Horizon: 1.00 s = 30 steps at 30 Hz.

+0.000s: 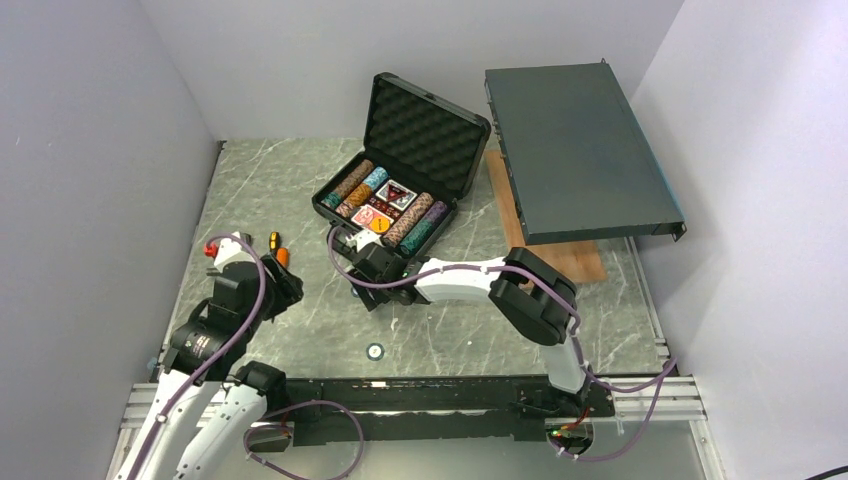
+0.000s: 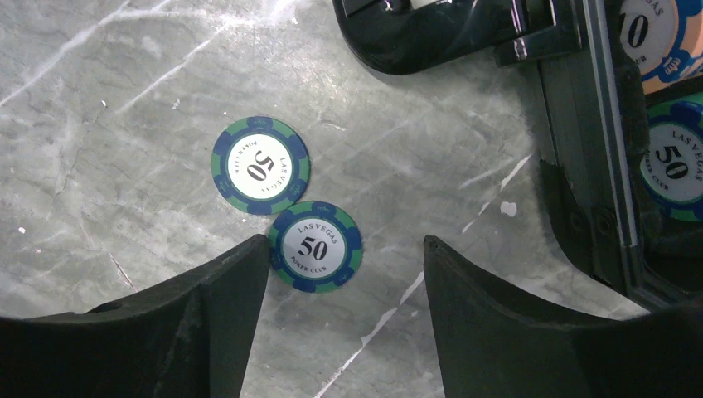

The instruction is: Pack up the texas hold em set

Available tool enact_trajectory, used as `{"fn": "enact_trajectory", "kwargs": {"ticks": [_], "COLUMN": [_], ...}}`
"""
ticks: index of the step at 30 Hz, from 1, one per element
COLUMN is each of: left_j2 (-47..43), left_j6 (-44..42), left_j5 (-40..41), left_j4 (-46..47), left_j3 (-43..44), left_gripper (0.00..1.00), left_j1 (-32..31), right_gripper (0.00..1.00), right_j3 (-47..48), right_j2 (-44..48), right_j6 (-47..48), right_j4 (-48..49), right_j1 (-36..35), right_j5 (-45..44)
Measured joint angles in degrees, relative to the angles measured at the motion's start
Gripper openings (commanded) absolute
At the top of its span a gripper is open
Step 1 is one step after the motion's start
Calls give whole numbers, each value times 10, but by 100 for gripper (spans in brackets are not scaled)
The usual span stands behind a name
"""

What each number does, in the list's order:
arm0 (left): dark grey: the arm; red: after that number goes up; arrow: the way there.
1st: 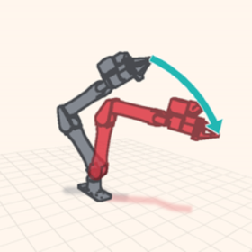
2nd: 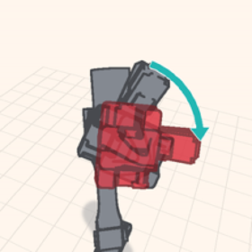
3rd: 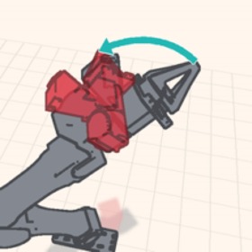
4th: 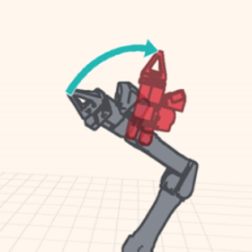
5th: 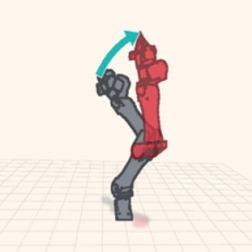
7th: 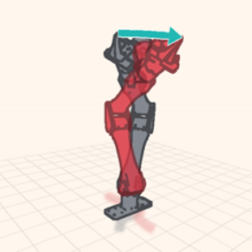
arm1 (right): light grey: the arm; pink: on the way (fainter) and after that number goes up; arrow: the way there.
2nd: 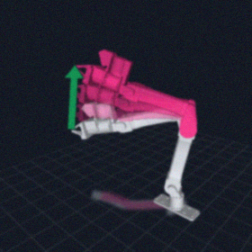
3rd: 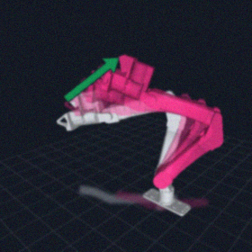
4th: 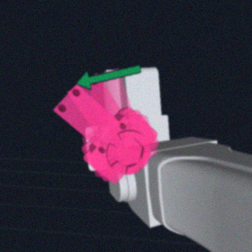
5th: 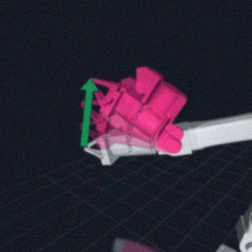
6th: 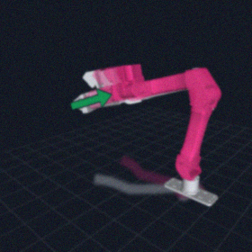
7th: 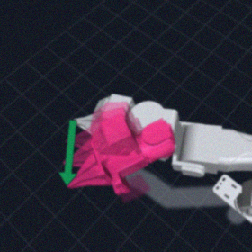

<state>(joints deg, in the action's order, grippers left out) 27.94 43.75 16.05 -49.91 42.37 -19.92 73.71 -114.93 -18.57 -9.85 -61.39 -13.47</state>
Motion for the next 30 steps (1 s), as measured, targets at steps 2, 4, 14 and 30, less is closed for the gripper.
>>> {"fn": "enact_trajectory", "kwargs": {"ticks": [2,4,14,30], "left_j2": [0,0,20,150], "left_j6": [0,-1,-7,-26], "left_j5": [5,8,3,-233], "left_j4": [-14,-22,-21,99], "left_j3": [0,0,0,-64], "left_gripper": [64,64,68,69], "left_j1": [0,0,0,111], "right_gripper": [62,57,37,23], "right_j3": [5,10,12,-132], "right_j2": [-4,-7,-10,87], "right_j6": [0,0,0,9], "right_j4": [-1,-2,-1,73], "right_j1": [-2,-5,-11,-11], "right_j5": [-2,-4,-1,2]}}
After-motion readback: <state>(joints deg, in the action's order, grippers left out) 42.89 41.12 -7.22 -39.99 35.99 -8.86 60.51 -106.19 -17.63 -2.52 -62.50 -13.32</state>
